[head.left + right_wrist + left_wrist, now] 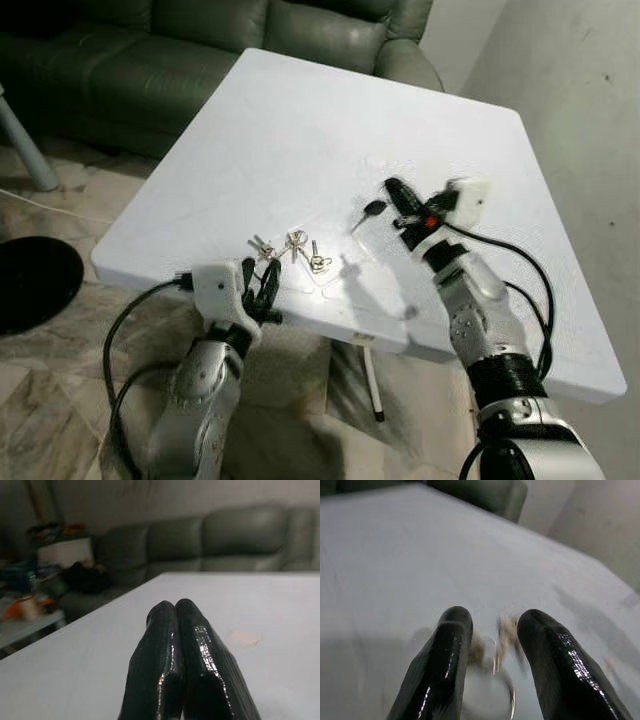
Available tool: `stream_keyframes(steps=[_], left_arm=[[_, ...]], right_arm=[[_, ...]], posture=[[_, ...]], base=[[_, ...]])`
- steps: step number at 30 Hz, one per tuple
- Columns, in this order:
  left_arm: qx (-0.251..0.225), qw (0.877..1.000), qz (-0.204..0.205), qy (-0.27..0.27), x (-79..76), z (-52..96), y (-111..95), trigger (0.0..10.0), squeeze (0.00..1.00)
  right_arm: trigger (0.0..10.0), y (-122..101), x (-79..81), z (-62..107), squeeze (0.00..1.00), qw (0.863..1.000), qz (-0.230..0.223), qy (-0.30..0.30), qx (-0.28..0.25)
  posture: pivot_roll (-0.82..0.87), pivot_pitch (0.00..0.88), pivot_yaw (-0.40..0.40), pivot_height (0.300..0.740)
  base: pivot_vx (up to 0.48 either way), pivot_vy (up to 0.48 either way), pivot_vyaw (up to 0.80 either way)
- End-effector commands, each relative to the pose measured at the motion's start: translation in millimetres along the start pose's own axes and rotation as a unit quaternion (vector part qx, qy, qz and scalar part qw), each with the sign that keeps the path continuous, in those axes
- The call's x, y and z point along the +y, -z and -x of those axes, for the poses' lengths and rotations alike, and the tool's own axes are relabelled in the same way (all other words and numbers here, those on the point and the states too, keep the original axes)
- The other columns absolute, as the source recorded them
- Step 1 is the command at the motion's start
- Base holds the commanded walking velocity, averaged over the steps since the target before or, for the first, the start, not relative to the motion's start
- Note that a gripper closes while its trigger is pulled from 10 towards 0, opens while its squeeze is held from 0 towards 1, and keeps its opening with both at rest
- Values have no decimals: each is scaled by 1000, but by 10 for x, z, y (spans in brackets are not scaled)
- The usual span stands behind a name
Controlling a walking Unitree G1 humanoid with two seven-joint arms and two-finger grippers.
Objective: Hang keys on a hook
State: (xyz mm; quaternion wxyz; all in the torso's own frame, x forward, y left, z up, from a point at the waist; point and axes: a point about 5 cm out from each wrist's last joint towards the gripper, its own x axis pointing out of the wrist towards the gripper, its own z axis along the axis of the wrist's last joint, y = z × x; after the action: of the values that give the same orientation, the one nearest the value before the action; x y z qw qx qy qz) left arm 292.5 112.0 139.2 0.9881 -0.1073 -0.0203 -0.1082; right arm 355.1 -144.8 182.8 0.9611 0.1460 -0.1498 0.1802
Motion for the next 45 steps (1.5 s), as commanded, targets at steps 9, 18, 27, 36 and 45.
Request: stream_keyframes(steps=[9, 18, 27, 36, 45], left_arm=[[-3, 999, -28, 25, 82, -188, -61, 10000, 0], [16, 999, -37, 35, 216, -196, -6, 10000, 0], [23, 999, -40, 20, 280, -193, 76, 10000, 0], [7, 999, -34, 19, 320, -260, 14, 10000, 0], [13, 997, -59, 49, 257, -324, 16, 10000, 0]], right_arm=[[10000, -149, -53, 429, 0, 990, 112, 80, -29], [10000, 104, -104, 885, 0, 977, 137, 160, 35], [10000, 228, -91, 933, 0, 968, 156, 184, 67], [10000, 301, -55, 800, 0, 970, 158, 158, 94], [10000, 339, 3, 762, 0, 970, 173, 139, 99]], posture=[[151, 0, -67, 740], [126, 0, -39, 740], [132, 0, -37, 740], [153, 0, -46, 740], [154, 0, -43, 740]], base=[[0, 0, 0], [0, 0, 0], [0, 0, 0], [0, 0, -136], [0, 0, -778]])
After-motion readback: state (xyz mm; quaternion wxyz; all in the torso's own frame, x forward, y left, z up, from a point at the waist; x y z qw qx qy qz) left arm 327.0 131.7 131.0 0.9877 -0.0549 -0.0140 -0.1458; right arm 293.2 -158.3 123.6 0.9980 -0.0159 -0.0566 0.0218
